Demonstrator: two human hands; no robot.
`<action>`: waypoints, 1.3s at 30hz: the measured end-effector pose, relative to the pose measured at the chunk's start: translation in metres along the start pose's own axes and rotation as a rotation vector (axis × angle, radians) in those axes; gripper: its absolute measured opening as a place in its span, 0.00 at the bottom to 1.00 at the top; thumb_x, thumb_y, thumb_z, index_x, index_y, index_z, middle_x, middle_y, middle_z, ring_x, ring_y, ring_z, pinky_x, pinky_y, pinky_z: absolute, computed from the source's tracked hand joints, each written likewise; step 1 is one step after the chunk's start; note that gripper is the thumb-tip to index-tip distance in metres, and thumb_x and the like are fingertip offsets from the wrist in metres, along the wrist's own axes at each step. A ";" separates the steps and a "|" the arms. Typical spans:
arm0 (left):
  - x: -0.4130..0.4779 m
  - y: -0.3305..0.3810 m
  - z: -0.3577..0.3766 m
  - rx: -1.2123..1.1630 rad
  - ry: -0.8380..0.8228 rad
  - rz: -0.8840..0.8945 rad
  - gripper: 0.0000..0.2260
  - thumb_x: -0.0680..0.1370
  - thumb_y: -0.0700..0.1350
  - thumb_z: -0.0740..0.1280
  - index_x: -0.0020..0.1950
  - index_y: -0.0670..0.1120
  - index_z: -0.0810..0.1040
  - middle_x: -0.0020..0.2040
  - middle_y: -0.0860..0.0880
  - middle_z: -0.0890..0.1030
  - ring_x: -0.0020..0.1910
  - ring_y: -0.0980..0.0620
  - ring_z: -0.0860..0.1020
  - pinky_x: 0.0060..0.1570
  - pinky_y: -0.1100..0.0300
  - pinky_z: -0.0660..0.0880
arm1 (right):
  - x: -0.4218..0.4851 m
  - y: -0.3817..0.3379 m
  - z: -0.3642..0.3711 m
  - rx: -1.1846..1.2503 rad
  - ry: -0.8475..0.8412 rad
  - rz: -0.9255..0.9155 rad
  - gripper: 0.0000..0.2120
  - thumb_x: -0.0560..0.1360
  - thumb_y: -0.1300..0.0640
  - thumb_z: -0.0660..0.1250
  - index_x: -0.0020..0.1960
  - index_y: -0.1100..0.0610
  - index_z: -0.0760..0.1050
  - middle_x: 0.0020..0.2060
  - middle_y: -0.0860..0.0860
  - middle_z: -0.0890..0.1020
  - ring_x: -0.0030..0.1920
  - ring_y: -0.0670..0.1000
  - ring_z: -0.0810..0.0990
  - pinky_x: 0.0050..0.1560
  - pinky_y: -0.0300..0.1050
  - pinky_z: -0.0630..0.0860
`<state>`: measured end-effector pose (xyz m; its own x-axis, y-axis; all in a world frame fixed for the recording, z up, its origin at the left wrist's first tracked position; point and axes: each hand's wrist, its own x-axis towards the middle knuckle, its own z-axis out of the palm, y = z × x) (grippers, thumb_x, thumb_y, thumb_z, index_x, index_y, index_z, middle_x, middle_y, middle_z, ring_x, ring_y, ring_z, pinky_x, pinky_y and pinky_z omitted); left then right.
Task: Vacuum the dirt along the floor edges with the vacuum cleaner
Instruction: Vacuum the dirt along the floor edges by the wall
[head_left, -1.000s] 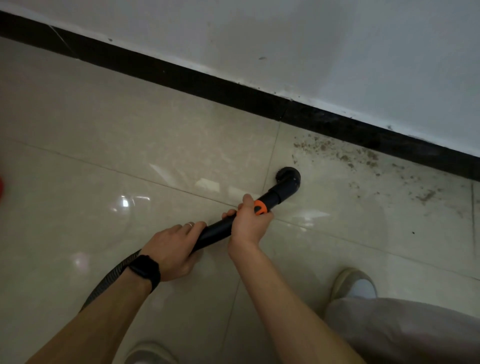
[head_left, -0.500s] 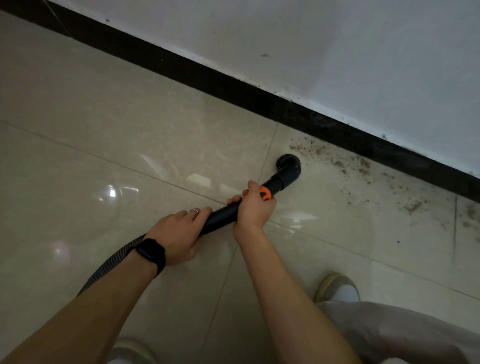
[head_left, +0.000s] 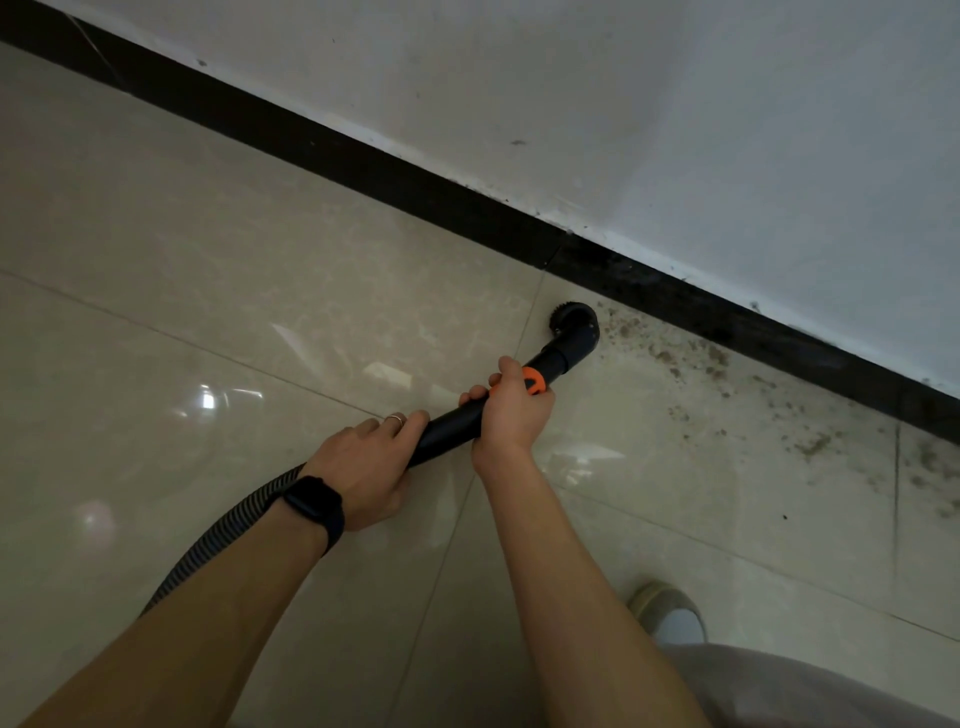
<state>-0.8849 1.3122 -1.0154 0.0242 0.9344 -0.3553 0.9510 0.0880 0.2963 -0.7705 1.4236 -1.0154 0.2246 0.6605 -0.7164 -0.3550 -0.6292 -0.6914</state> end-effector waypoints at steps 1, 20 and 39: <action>0.003 0.001 0.000 -0.001 0.000 -0.003 0.24 0.76 0.48 0.63 0.70 0.50 0.59 0.59 0.48 0.74 0.50 0.46 0.76 0.43 0.52 0.75 | 0.002 -0.002 0.001 0.001 -0.002 -0.003 0.11 0.78 0.61 0.70 0.54 0.55 0.68 0.35 0.53 0.76 0.23 0.49 0.74 0.27 0.44 0.76; 0.027 -0.009 -0.012 -0.194 0.061 -0.070 0.19 0.73 0.46 0.65 0.60 0.51 0.61 0.47 0.50 0.74 0.36 0.50 0.70 0.34 0.57 0.67 | 0.013 -0.023 0.039 -0.126 0.006 -0.031 0.12 0.80 0.59 0.68 0.59 0.56 0.67 0.39 0.56 0.77 0.21 0.46 0.75 0.28 0.43 0.78; -0.017 -0.005 0.008 -0.007 -0.060 0.143 0.25 0.75 0.53 0.65 0.69 0.51 0.64 0.56 0.50 0.77 0.49 0.47 0.77 0.45 0.53 0.76 | -0.029 0.016 -0.035 0.070 0.139 0.020 0.12 0.80 0.59 0.69 0.51 0.54 0.65 0.35 0.54 0.76 0.21 0.49 0.75 0.29 0.46 0.78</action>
<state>-0.8875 1.2929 -1.0181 0.1775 0.9155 -0.3610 0.9344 -0.0416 0.3539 -0.7504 1.3798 -1.0088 0.3389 0.5819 -0.7392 -0.4221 -0.6081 -0.6723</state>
